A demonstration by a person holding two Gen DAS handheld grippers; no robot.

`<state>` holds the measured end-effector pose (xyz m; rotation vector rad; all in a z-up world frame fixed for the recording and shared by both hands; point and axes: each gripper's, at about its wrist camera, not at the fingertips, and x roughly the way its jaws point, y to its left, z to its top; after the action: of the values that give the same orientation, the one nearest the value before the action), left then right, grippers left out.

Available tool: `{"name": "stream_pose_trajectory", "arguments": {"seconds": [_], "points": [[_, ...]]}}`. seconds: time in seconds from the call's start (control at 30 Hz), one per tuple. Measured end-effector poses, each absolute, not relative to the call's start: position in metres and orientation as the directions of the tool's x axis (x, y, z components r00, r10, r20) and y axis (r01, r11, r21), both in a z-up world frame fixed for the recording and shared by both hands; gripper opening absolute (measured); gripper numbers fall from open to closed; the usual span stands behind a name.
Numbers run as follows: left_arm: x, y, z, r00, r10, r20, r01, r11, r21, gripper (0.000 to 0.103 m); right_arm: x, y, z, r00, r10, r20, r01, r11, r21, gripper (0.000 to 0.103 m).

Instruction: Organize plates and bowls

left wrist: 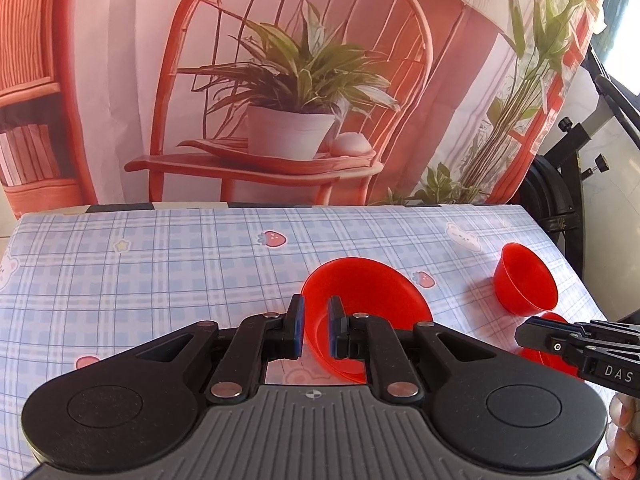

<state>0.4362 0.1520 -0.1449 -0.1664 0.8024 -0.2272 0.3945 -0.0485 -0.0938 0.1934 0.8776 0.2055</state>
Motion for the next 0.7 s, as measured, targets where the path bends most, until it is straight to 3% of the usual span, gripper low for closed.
{"name": "stream_pose_trajectory", "arguments": {"seconds": [0.23, 0.37, 0.7], "points": [[0.456, 0.142, -0.172, 0.649, -0.252, -0.718, 0.126, 0.966, -0.226, 0.013, 0.440, -0.029, -0.121, 0.549, 0.307, -0.778, -0.131, 0.950, 0.283, 0.016], [0.455, 0.144, -0.178, 0.681, -0.251, -0.688, 0.115, 0.964, -0.239, 0.024, 0.453, -0.021, -0.131, 0.528, 0.316, -0.788, -0.137, 0.948, 0.288, 0.017], [0.456, 0.146, -0.180, 0.667, -0.246, -0.703, 0.121, 0.967, -0.224, 0.025, 0.466, -0.012, -0.142, 0.497, 0.339, -0.799, -0.144, 0.940, 0.309, 0.019]]}}
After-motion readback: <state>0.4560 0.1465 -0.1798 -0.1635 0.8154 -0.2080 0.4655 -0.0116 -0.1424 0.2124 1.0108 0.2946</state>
